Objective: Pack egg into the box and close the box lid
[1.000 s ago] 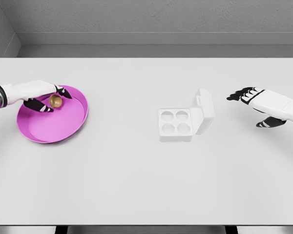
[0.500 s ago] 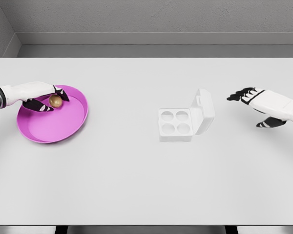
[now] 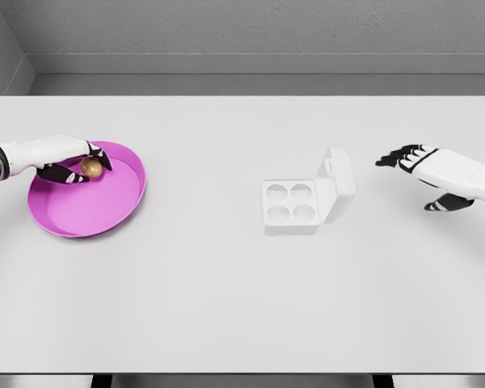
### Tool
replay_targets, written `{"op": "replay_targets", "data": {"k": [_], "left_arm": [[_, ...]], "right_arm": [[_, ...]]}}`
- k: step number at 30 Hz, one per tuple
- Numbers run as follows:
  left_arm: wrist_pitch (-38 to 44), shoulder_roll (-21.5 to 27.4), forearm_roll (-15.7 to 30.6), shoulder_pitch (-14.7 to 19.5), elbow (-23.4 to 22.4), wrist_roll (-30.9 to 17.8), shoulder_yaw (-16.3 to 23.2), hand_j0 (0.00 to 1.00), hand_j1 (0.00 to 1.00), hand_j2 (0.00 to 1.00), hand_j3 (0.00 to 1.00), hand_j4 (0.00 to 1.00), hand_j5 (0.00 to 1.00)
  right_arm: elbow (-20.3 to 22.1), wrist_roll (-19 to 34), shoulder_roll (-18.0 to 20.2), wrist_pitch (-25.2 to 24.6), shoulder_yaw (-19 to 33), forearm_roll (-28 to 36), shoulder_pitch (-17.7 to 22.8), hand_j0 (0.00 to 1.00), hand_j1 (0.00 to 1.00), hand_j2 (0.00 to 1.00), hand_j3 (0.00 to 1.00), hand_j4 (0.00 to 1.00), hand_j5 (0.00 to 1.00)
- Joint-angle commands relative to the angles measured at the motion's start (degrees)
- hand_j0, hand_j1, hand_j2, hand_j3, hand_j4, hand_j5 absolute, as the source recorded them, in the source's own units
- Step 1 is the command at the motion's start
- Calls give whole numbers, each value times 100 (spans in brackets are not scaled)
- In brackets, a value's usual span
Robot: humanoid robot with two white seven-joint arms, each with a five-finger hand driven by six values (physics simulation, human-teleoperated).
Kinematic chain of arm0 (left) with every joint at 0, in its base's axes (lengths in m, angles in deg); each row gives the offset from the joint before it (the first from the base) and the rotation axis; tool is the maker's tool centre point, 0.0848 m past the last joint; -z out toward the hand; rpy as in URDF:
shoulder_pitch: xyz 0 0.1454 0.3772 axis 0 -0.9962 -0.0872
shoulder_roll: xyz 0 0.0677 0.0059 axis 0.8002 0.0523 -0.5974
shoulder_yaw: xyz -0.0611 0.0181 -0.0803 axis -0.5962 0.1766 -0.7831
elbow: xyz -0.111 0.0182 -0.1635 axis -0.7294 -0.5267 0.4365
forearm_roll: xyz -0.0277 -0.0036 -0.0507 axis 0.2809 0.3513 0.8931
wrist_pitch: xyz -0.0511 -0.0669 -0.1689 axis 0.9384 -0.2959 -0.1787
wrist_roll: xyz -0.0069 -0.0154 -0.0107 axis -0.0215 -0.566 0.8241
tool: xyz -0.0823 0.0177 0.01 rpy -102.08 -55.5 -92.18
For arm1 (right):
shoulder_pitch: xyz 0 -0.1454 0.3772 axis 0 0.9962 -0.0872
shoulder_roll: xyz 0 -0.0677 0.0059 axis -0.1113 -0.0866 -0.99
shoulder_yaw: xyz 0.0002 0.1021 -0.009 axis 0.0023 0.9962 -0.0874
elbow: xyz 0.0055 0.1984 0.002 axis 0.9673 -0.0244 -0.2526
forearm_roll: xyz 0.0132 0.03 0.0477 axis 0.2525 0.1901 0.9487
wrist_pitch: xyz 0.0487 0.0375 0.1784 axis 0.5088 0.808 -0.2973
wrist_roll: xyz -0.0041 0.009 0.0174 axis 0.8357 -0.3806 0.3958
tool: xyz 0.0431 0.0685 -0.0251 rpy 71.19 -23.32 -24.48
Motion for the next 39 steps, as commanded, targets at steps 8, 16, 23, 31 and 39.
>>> {"op": "replay_targets", "data": {"k": [8, 16, 23, 31, 39], "left_arm": [[-6, -45, -38, 0, -86, -10, 7, 52, 52, 52, 52, 52, 52], [-6, -45, -20, 0, -7, -10, -29, 34, 34, 34, 34, 34, 34], [-6, -45, 6, -18, 239, -10, -64, 33, 33, 33, 33, 33, 33], [-6, -36, 15, -62, 591, -10, -73, 31, 31, 31, 31, 31, 31], [-6, -36, 41, -88, 1074, -10, -204, 30, 30, 30, 30, 30, 30]], "right_arm": [[2, -3, 12, -7, 10, 45, 9, 100, 100, 100, 100, 100, 100], [2, -3, 12, -7, 10, 54, 9, 100, 100, 100, 100, 100, 100], [2, -3, 12, -7, 10, 54, 9, 100, 100, 100, 100, 100, 100], [2, -3, 12, -7, 10, 54, 9, 100, 100, 100, 100, 100, 100], [2, -3, 21, -7, 10, 54, 9, 100, 100, 100, 100, 100, 100]]}}
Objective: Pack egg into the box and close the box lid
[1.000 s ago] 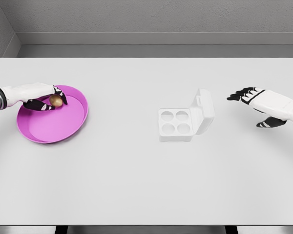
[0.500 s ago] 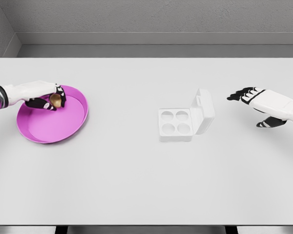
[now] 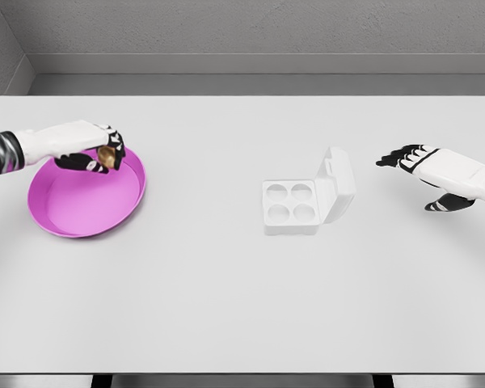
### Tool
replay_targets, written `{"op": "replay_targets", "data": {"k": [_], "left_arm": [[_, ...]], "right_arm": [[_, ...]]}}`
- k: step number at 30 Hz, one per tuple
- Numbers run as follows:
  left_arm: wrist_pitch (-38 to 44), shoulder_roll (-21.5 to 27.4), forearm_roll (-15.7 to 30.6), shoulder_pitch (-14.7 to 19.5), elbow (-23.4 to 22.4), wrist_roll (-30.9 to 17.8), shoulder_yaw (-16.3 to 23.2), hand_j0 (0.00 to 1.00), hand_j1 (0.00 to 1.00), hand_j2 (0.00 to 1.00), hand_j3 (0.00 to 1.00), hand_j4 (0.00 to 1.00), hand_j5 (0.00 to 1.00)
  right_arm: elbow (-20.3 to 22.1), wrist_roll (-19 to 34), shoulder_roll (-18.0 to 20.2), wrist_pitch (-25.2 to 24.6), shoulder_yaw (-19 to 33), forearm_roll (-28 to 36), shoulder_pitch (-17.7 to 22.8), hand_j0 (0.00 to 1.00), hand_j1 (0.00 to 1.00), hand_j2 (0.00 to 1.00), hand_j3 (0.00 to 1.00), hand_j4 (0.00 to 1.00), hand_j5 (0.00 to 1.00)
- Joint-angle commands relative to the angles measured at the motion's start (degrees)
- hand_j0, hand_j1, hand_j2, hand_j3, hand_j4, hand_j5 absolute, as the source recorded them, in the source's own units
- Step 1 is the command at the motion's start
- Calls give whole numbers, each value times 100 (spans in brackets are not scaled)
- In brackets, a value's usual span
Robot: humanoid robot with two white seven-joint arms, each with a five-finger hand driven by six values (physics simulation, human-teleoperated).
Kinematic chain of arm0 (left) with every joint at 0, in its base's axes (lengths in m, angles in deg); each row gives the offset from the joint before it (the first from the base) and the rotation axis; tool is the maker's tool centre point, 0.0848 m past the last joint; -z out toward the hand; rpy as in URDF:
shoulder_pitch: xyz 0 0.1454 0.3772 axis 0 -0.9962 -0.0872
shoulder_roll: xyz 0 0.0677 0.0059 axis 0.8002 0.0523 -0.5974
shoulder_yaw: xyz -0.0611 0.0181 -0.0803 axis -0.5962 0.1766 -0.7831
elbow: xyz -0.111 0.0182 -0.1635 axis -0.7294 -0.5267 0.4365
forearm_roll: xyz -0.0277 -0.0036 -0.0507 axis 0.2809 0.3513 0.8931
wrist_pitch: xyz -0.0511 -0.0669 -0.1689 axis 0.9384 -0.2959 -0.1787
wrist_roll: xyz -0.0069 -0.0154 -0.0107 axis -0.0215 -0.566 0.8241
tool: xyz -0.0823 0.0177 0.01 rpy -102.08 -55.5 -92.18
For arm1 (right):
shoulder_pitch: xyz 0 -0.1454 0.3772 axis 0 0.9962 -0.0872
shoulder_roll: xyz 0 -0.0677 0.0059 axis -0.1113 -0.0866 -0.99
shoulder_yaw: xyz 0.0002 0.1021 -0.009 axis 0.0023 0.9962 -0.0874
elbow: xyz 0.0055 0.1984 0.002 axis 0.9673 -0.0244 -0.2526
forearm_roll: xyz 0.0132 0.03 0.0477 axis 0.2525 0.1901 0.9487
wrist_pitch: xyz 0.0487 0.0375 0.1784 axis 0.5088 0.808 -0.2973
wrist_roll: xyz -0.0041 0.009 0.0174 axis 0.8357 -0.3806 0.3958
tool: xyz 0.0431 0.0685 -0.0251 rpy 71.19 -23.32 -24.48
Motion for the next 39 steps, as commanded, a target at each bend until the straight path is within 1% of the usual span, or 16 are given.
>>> {"op": "replay_targets", "data": {"k": [1, 3, 5, 7, 13, 21, 24, 26, 35, 36, 39], "left_arm": [[19, 5, 50, 0, 104, 4, -68, 30, 30, 30, 30, 30, 30], [19, -4, 59, 0, 130, 4, -77, 30, 30, 30, 30, 30, 30], [19, -4, 59, -70, 394, 4, -156, 30, 30, 30, 30, 30, 30], [19, -4, 59, -79, 482, 4, -165, 30, 30, 30, 30, 30, 30], [19, -65, 59, -176, 983, 4, -252, 30, 30, 30, 30, 30, 30], [19, -373, 50, -202, 1202, 4, -288, 29, 29, 29, 29, 29, 29], [19, -487, 50, -229, 1352, 4, -288, 29, 29, 29, 29, 29, 29], [19, -601, 59, -220, 1361, 4, -288, 29, 29, 29, 29, 29, 29], [19, -777, 50, -352, 1695, 4, -279, 29, 29, 29, 29, 29, 29], [19, -882, 50, -352, 1703, 4, -279, 29, 29, 29, 29, 29, 29], [19, -997, 59, -387, 1739, 4, -279, 29, 29, 29, 29, 29, 29]], "right_arm": [[2, -3, 9, -7, 3, 36, 0, 100, 100, 100, 100, 100, 100], [11, -3, 9, -7, 3, 45, 0, 100, 100, 100, 100, 100, 100], [11, -3, 9, -7, 3, 45, 0, 100, 100, 100, 100, 100, 100], [11, -3, 9, -7, 3, 45, 0, 100, 100, 100, 100, 100, 100], [2, -3, 9, -7, 3, 36, 0, 100, 100, 100, 100, 100, 100], [2, -3, 9, -7, 3, 45, 0, 100, 100, 100, 100, 100, 100], [11, -3, 9, -7, 3, 45, 0, 100, 100, 100, 100, 100, 100], [11, -3, 9, -7, 3, 45, 0, 100, 100, 100, 100, 100, 100], [11, -3, 9, -7, 3, 45, 0, 100, 100, 100, 100, 100, 100], [11, -3, 9, -7, 3, 45, 0, 100, 100, 100, 100, 100, 100], [2, -3, 9, -7, 3, 45, 0, 100, 100, 100, 100, 100, 100]]}}
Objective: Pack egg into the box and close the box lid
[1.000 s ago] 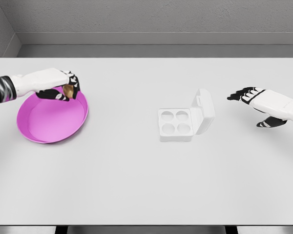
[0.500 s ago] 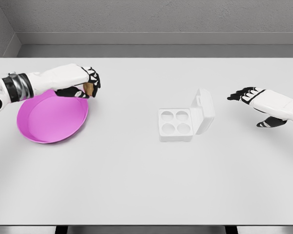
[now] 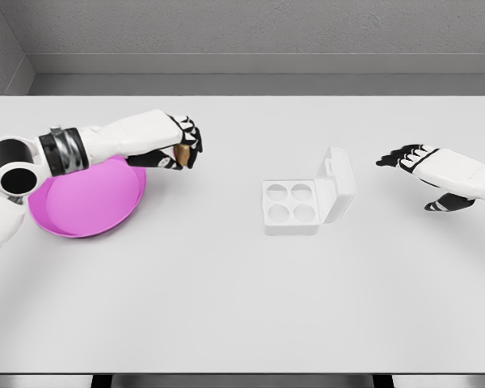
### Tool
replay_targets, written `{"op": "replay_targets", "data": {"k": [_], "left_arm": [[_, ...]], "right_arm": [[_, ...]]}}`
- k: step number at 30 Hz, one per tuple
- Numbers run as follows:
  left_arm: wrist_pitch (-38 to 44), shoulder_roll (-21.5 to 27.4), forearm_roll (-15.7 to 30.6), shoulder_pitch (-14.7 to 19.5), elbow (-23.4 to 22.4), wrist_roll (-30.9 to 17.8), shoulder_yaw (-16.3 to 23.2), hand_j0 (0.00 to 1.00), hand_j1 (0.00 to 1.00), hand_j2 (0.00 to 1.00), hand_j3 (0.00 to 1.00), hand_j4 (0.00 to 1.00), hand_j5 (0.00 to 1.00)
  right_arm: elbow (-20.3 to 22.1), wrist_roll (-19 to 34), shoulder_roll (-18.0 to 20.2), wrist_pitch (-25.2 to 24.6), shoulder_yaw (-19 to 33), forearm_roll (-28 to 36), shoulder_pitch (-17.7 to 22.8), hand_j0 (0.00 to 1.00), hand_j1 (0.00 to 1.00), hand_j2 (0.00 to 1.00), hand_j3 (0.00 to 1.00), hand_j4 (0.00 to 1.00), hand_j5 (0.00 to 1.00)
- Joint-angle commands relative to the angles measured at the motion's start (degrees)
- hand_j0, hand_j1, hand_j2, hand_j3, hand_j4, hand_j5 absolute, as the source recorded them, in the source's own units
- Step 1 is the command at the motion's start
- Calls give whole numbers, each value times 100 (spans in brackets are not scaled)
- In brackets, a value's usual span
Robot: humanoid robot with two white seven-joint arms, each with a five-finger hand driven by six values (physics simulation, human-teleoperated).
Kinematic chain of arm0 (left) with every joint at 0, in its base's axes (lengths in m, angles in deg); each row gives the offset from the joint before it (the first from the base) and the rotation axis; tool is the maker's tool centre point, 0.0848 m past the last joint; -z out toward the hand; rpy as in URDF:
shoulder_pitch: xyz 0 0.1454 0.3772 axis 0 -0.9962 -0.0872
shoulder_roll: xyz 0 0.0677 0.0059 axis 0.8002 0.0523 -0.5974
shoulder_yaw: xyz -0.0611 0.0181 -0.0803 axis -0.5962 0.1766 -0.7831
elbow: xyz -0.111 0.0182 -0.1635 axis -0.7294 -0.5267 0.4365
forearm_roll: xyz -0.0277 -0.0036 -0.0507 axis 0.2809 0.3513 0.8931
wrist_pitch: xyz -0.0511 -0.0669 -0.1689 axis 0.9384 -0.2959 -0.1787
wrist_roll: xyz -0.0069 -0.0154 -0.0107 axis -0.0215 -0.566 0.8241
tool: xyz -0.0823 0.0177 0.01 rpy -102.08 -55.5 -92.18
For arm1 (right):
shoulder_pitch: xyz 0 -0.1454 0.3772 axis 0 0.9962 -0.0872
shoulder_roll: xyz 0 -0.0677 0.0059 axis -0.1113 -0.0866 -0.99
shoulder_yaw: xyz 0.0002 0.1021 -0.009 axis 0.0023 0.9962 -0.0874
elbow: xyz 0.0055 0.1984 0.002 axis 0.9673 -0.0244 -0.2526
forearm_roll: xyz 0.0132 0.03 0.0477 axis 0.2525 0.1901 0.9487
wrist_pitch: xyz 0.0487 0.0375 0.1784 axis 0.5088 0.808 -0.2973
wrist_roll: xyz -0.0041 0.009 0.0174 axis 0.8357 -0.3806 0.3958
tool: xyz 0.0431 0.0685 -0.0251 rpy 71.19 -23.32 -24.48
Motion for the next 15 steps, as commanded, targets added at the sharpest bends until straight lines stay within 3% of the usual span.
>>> {"op": "replay_targets", "data": {"k": [1, 15], "left_arm": [[21, -104, 54, 0, 41, 2, -4, 29, 29, 29, 29, 29, 29], [21, -798, -25, -114, 147, 2, 13, 29, 29, 29, 29, 29, 29]], "right_arm": [[4, -3, 8, -7, 3, 37, 0, 100, 100, 100, 100, 100, 100], [4, -3, 17, -7, 3, 37, 9, 100, 100, 100, 100, 100, 100]]}}
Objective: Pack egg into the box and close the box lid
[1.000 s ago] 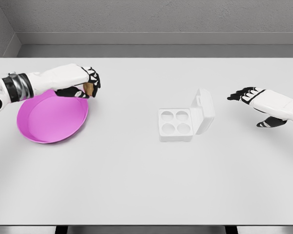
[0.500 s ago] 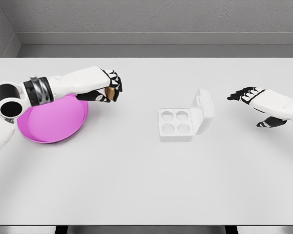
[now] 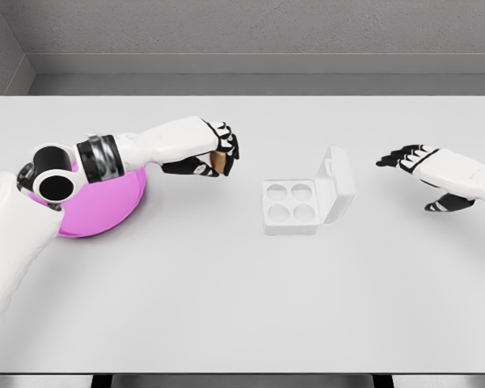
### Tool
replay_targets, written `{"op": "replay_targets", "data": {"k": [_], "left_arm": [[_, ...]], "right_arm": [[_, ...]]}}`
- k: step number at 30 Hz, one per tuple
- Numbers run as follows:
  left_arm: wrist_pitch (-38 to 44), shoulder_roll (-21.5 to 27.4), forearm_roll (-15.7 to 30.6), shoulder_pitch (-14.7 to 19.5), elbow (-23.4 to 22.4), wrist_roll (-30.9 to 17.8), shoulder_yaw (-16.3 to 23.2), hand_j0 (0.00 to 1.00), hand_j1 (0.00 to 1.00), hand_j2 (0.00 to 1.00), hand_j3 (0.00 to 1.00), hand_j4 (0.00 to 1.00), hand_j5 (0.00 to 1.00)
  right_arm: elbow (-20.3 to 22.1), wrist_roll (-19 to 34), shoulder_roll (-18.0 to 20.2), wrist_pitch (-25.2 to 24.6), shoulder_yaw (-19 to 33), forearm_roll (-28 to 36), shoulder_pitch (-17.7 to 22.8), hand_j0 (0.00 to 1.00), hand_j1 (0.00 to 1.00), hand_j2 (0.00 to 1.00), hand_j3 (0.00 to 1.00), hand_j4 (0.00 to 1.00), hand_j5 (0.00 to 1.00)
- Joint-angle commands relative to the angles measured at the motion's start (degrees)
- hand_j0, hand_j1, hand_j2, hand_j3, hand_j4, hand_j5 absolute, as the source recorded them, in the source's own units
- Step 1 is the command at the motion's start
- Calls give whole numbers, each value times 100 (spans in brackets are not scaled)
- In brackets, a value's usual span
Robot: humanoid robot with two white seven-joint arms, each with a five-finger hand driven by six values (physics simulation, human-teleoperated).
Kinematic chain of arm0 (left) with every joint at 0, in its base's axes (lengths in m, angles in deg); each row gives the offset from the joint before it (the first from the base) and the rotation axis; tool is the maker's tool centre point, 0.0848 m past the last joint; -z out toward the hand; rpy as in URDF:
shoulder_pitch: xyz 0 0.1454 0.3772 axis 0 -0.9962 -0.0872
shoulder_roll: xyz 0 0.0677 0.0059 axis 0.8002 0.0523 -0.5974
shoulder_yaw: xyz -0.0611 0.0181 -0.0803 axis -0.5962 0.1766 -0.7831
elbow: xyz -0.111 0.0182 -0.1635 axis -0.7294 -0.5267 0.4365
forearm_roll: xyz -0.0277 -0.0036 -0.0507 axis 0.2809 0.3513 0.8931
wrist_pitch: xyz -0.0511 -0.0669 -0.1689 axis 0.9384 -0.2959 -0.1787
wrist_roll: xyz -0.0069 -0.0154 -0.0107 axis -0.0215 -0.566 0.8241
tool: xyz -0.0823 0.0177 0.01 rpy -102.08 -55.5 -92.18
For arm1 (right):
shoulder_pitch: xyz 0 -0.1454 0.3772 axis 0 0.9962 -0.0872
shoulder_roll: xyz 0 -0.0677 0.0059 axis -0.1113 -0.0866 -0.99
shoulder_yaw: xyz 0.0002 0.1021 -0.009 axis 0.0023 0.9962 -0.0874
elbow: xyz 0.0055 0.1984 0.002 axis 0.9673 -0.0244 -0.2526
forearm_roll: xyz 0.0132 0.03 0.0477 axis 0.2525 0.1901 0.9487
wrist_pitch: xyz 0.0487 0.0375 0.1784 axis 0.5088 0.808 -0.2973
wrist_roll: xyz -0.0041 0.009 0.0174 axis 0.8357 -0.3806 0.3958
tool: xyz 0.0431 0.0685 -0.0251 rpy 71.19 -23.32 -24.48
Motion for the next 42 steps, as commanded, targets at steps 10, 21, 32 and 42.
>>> {"op": "replay_targets", "data": {"k": [10, 21, 32, 42], "left_arm": [[21, -590, 15, -62, -115, 2, 42, 29, 29, 29, 29, 29, 29], [21, -1293, -319, -97, -616, 2, 68, 29, 29, 29, 29, 29, 29], [21, -1715, -328, -97, -1020, 2, 182, 31, 31, 31, 31, 31, 31], [21, -1856, -363, -97, -1161, 2, 182, 53, 53, 53, 53, 53, 53]], "right_arm": [[2, -3, 14, -7, 3, 37, 0, 100, 100, 100, 100, 100, 100], [2, -12, 14, -7, 3, 46, 0, 100, 100, 100, 100, 100, 100], [2, -3, 14, -7, 3, 37, 0, 100, 100, 100, 100, 100, 100], [2, -12, 14, -7, 3, 46, 0, 100, 100, 100, 100, 100, 100]]}}
